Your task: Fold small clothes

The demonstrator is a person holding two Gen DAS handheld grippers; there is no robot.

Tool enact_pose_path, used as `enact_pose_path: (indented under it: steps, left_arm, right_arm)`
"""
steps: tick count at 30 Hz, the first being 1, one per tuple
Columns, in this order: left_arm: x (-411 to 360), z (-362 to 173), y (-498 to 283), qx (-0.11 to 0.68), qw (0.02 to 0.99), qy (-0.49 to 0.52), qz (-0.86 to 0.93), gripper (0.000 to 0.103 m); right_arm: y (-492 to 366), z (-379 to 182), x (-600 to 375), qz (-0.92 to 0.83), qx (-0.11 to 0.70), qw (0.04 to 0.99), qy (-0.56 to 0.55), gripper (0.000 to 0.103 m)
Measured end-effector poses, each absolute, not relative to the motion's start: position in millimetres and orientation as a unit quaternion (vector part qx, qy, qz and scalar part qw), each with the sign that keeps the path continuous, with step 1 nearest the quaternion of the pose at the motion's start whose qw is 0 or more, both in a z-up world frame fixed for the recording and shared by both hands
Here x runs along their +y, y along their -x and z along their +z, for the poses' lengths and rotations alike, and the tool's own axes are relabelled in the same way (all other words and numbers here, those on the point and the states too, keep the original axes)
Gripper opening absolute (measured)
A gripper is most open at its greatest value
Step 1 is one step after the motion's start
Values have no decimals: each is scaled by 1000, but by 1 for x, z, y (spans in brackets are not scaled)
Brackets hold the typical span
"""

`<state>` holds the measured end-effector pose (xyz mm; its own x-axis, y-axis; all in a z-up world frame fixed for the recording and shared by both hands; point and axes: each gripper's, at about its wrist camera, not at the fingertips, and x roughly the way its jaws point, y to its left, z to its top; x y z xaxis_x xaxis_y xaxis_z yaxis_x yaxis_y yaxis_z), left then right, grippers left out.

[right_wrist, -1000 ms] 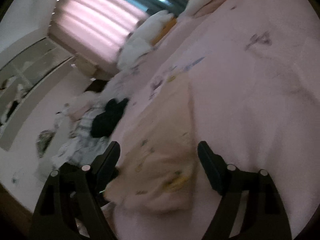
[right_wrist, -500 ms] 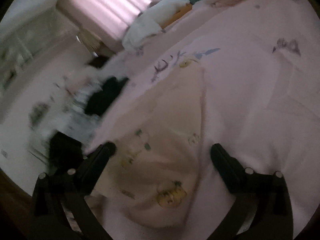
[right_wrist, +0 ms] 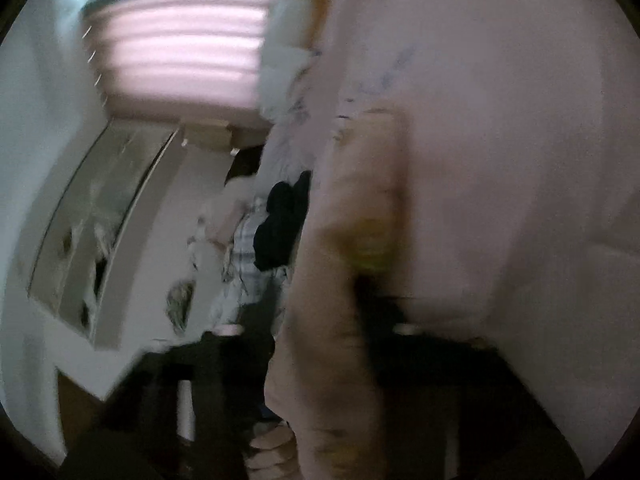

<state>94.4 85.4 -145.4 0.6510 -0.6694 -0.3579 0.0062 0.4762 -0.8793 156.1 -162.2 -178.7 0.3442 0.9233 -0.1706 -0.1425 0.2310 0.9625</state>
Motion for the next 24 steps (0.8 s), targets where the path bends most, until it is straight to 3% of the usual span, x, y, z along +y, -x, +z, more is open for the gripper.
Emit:
enact_pose_path:
  steps: [1,2,6,24]
  left_arm:
    - [87,-148,-98,364,781,465,-205,41]
    - [88,-151,-99,370,781,464,-198,37]
    - [85,-150,-96,367,789,455,-189,36]
    - [74,-148,-95,353,824,412,-162,32]
  right_arm:
    - [-153,-174,-159,396,415,680,-456,28]
    - [-151,-168,-154,393,416,698,-431,28]
    - [-137,-148,-127,364,424,770,-308,31]
    - [-144,-142,-114,326,418,809,-252,26]
